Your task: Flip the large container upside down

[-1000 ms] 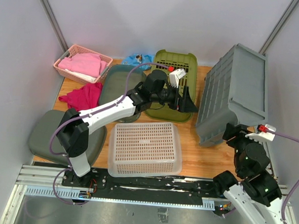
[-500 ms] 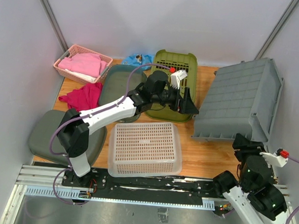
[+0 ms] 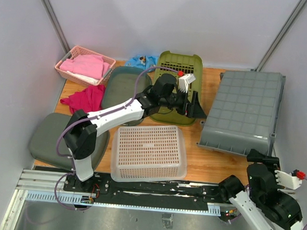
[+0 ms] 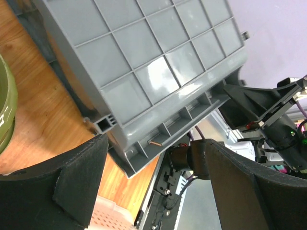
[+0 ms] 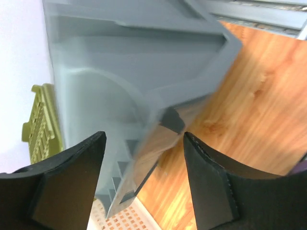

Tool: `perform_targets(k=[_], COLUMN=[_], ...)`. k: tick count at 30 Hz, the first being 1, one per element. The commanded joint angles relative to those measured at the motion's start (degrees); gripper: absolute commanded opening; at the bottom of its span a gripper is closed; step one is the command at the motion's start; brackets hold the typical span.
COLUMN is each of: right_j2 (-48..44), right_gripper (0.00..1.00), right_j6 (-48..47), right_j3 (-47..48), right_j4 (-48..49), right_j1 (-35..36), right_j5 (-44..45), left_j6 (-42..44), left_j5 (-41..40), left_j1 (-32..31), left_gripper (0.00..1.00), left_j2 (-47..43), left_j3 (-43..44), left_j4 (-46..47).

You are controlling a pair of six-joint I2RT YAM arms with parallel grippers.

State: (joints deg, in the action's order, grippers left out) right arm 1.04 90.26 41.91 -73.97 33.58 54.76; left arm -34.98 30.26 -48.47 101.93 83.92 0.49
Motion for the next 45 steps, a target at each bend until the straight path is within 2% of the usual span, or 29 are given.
perform_targets(k=[1, 10, 13, 18, 21, 25, 28, 32, 35, 39, 42, 45], right_j2=[0.45, 1.69, 3.30, 10.31, 17.57, 28.11, 37.51, 49.78, 56.52, 64.37, 69.40, 73.37], right_gripper=[0.70, 0.75, 0.75, 0.76, 0.76, 0.77, 0.78, 0.79, 0.80, 0.80, 0.81, 0.81], right_j6=[4.68, 2.30, -4.14, -26.62, -43.71, -67.27, -77.63, -82.60, -81.82, -78.54, -78.31, -76.04], right_j3=[2.58, 4.49, 5.35, 7.83, 10.16, 14.25, 19.30, 27.99, 31.62, 34.91, 37.60, 40.54], right_j4=[-12.34, -14.69, -10.58, 3.16, 14.88, 31.77, 37.32, 37.15, 37.08, 36.84, 35.39, 33.49], right_j1=[1.37, 3.68, 5.24, 6.22, 6.23, 6.17, 6.13, 5.01, 1.48, -3.78, -4.22, -4.33], right_j5=[5.25, 7.86, 9.54, 10.61, 9.98, 4.93, -1.08, -9.93, -23.28, -41.58, -46.01, -45.81], left_j6=[-0.39, -0.53, -0.39, 0.48, 3.07, 9.30, 11.84, 10.64, 9.28, 9.58, 10.51, 10.73], left_j5=[0.94, 1.11, 0.95, 0.00, -2.84, -10.85, -18.08, -21.65, -24.11, -32.59, -41.87, -49.91], left_j1=[-0.88, -1.69, -1.72, -1.72, -1.72, -1.67, -0.83, 5.34, 10.89, 16.04, 17.62, 17.64], left_gripper=[0.86, 0.86, 0.86, 0.86, 0.86, 0.87, 0.90, 0.94, 0.98, 0.99, 0.99, 0.99], left_j2=[1.28, 2.65, 2.66, 1.57, -0.30, -3.55, -7.05, -13.22, -19.00, -26.61, -31.61, -35.06], left_j3=[2.58, 3.79, 3.82, 4.42, 5.68, 7.96, 7.24, 1.94, -3.85, -8.20, -10.57, -12.97], left_j4=[1.27, 1.03, 0.85, -0.40, -3.75, -11.48, -15.00, -16.22, -17.16, -21.17, -24.73, -27.42])
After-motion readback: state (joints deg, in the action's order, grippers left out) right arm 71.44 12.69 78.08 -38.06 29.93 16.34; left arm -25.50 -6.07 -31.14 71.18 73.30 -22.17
